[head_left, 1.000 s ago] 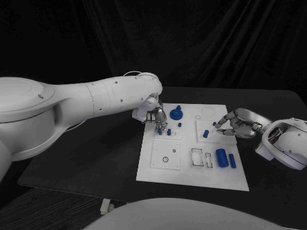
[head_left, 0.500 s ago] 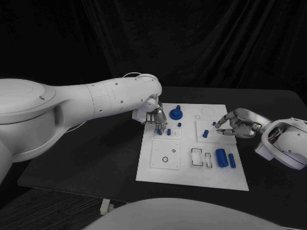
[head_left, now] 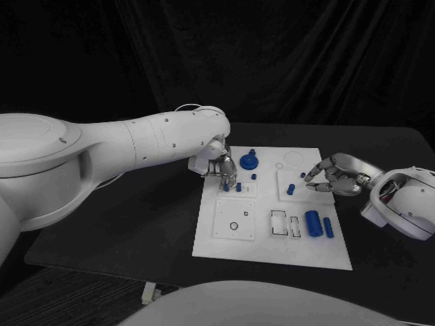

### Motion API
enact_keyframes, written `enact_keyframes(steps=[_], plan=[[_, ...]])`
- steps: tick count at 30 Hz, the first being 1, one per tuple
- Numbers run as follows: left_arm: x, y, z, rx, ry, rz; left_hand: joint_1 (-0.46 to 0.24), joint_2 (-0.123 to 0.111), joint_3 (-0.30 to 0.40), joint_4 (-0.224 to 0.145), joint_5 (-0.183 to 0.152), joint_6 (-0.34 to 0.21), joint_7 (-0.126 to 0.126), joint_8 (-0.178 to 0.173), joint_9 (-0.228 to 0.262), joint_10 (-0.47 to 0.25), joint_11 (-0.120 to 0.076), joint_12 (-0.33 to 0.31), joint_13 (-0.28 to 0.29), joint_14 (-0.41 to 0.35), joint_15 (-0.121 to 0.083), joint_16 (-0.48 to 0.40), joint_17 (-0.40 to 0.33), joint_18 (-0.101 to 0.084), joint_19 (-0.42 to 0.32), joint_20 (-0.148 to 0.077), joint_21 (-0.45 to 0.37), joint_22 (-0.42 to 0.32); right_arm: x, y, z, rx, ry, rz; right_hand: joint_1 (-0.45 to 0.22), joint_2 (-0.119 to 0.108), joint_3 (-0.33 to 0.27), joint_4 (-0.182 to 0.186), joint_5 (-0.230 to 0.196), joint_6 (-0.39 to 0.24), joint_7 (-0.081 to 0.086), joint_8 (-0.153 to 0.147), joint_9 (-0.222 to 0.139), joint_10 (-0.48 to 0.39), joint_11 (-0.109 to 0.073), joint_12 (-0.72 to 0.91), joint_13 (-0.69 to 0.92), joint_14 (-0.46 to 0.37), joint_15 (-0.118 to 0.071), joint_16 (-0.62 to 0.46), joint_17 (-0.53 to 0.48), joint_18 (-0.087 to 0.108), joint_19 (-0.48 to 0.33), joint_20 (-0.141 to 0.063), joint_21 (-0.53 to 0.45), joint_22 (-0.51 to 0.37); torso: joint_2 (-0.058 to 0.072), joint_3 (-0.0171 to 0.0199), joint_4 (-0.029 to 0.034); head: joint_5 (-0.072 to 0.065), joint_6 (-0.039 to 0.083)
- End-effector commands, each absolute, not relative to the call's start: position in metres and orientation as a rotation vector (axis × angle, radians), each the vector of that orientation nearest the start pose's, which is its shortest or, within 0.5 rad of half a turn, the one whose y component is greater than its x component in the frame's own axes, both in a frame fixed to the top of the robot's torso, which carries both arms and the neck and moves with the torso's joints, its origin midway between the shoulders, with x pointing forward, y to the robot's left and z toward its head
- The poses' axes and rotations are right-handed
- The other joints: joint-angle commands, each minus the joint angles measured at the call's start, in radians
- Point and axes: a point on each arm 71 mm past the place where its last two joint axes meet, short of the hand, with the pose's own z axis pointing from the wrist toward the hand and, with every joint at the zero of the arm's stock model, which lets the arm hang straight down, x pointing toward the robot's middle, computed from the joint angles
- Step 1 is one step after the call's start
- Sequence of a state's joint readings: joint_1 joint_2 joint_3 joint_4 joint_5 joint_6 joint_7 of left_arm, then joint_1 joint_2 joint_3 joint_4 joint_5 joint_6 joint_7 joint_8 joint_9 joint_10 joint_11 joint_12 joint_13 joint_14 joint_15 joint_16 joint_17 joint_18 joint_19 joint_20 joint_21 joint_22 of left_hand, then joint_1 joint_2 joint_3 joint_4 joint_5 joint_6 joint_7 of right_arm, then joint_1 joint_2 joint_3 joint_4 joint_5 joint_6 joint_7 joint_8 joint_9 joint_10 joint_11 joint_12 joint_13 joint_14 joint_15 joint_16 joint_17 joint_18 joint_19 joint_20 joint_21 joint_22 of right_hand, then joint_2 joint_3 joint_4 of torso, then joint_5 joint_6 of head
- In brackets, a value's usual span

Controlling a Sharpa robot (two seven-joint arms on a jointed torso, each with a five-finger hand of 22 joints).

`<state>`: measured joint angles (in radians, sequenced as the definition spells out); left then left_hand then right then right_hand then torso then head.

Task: Assemble the parts on the task board

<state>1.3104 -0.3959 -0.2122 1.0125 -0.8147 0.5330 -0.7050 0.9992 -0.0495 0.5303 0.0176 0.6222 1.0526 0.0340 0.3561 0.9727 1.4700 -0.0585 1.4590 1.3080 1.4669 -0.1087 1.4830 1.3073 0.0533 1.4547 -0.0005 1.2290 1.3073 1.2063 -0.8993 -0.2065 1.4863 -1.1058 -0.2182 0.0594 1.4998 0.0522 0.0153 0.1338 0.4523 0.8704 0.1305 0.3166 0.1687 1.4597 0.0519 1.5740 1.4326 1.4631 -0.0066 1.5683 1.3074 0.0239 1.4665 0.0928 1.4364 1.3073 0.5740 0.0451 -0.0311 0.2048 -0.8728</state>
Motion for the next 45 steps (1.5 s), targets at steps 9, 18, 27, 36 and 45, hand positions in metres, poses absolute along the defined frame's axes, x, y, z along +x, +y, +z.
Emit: enact_keyframes(steps=[9, 18, 27, 36, 45], plan=[[0.5276, 0.1438, -0.2634, -0.080, 2.772, -0.034, 0.000, 0.014, 0.177, -0.168, -0.003, 0.009, -0.019, -0.001, 0.000, 0.061, -0.002, -0.004, 0.180, 0.086, -0.004, -0.004, 0.208, 0.018, -0.006, -0.001, -0.007, 0.122, 0.4605, -0.2376, -0.2485, 0.062, 1.959, 0.811, 0.011, -0.002, -0.001, -0.004, 0.005, 0.003, 0.001, -0.007, -0.001, 0.111, 0.003, -0.003, 0.138, 0.108, -0.002, 0.003, 0.263, 0.016, 0.008, 0.008, -0.003, 0.211, 0.000, 0.0003, 0.0002, -0.003, 0.000], [0.5285, 0.1451, -0.2646, -0.068, 2.765, -0.014, 0.000, 0.015, 0.177, -0.168, -0.006, 0.008, -0.019, -0.002, 0.000, 0.061, -0.001, -0.005, 0.179, 0.086, -0.004, -0.004, 0.208, 0.018, -0.007, 0.000, -0.008, 0.122, 0.4599, -0.2380, -0.2500, 0.063, 1.963, 0.811, 0.011, -0.002, -0.001, -0.004, 0.005, 0.003, 0.001, -0.007, -0.001, 0.111, 0.003, -0.003, 0.138, 0.108, -0.002, 0.003, 0.263, 0.016, 0.008, 0.008, -0.003, 0.211, 0.000, 0.0003, -0.0001, -0.003, 0.000], [0.5279, 0.1460, -0.2678, -0.057, 2.772, 0.002, -0.001, 0.021, 0.177, -0.168, -0.023, 0.004, -0.016, -0.009, -0.001, 0.059, 0.001, -0.008, 0.177, 0.085, -0.001, -0.008, 0.206, 0.019, -0.010, 0.002, -0.014, 0.121, 0.4595, -0.2382, -0.2509, 0.064, 1.966, 0.811, 0.011, -0.002, 0.000, -0.005, 0.004, 0.003, 0.001, -0.007, -0.002, 0.111, 0.004, -0.003, 0.138, 0.108, -0.002, 0.003, 0.263, 0.016, 0.007, 0.008, -0.005, 0.210, 0.000, 0.0002, 0.0001, -0.003, 0.000], [0.5270, 0.1451, -0.2705, -0.056, 2.775, 0.004, 0.003, 0.029, 0.174, -0.167, -0.054, 0.000, -0.013, -0.021, -0.003, 0.057, 0.004, -0.012, 0.175, 0.083, 0.002, -0.011, 0.204, 0.019, -0.013, 0.005, -0.019, 0.122, 0.4595, -0.2375, -0.2518, 0.062, 1.970, 0.813, 0.011, -0.002, 0.000, -0.006, 0.004, 0.003, 0.001, -0.007, -0.002, 0.111, 0.004, -0.003, 0.138, 0.108, -0.002, 0.003, 0.263, 0.016, 0.006, 0.008, -0.007, 0.210, 0.000, 0.0002, -0.0002, -0.002, 0.000], [0.5265, 0.1445, -0.2714, -0.058, 2.773, 0.002, 0.007, 0.033, 0.154, -0.160, -0.061, -0.003, -0.008, -0.035, -0.007, 0.052, 0.008, -0.023, 0.168, 0.080, 0.006, -0.019, 0.200, 0.021, -0.018, 0.009, -0.029, 0.121, 0.4593, -0.2373, -0.2524, 0.061, 1.973, 0.814, 0.011, -0.002, 0.000, -0.006, 0.004, 0.003, 0.001, -0.007, -0.002, 0.111, 0.004, -0.003, 0.138, 0.108, -0.002, 0.003, 0.263, 0.016, 0.006, 0.008, -0.007, 0.210, 0.000, 0.0003, 0.0003, -0.003, 0.000]])
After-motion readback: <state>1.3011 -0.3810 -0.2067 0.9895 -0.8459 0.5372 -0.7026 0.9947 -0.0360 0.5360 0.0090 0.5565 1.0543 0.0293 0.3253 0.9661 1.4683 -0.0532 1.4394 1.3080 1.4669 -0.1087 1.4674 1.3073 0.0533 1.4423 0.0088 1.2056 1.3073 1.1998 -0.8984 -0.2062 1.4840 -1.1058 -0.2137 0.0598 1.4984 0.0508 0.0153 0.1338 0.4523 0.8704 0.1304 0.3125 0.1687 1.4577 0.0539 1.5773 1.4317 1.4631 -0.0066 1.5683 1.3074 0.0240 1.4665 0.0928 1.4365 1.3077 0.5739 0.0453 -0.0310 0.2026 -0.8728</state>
